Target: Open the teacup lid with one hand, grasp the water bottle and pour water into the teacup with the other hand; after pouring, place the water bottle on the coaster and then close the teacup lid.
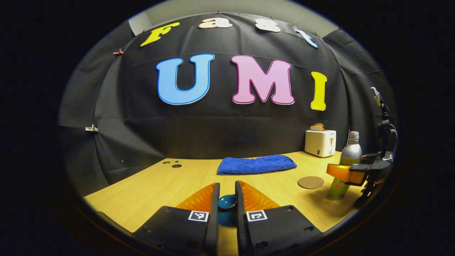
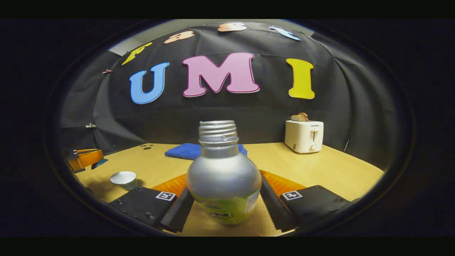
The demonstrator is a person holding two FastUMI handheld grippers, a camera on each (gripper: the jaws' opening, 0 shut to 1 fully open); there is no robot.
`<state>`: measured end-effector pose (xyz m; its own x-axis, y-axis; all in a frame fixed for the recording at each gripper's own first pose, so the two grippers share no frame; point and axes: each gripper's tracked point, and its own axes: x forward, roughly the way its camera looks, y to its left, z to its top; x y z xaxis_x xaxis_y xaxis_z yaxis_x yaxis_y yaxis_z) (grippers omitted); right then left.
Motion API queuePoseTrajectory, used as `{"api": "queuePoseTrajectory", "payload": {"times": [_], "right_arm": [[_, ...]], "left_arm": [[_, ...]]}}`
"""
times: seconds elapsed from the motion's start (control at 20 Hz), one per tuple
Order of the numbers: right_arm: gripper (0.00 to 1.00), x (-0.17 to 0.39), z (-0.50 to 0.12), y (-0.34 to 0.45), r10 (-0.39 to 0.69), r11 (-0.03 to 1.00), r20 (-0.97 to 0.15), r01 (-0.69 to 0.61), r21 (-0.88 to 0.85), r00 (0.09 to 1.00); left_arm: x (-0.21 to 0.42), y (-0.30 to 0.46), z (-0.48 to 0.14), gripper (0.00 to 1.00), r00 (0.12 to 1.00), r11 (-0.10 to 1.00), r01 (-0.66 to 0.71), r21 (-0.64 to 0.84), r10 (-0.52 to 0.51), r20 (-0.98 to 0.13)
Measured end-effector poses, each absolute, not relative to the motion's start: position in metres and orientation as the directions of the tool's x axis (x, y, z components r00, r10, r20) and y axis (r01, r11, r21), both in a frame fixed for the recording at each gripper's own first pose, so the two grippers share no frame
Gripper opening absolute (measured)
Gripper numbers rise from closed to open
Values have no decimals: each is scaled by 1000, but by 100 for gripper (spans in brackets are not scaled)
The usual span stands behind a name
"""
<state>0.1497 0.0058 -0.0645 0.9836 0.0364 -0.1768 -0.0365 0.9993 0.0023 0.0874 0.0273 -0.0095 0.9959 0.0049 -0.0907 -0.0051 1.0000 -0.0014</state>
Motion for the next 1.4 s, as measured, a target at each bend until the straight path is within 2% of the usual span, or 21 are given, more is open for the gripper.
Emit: {"api": "queuePoseTrajectory", "payload": {"times": [0.05, 0.2, 0.45, 0.6, 0.8, 1.2, 1.4], "right_arm": [[87, 150, -66, 5, 30, 999, -181, -33, -12, 983], [81, 152, -67, 14, 63, 992, -195, -82, -93, 979], [82, 162, -52, 26, 103, 922, -195, -167, -349, 975], [82, 173, -35, 38, 131, 831, -164, -199, -520, 978], [82, 186, -44, 61, 179, 695, -190, -260, -670, 965], [81, 196, -72, 120, 270, 404, -199, -299, -865, 942], [81, 200, -89, 140, 305, 301, -225, -318, -899, 925]], "left_arm": [[87, 28, -11, 24, 996, 1000, -3, -9, 2, -94], [86, 33, -14, 25, 995, 1000, -2, -29, -1, -100], [81, 48, -15, 24, 995, 999, -17, -34, 14, -96], [78, 59, -14, 24, 995, 999, -34, -37, 30, -90], [73, 71, -16, 24, 995, 998, -49, -43, 45, -92], [63, 100, -11, 24, 994, 996, -78, -44, 74, -80], [61, 107, -13, 24, 994, 996, -78, -48, 74, -77]]}}
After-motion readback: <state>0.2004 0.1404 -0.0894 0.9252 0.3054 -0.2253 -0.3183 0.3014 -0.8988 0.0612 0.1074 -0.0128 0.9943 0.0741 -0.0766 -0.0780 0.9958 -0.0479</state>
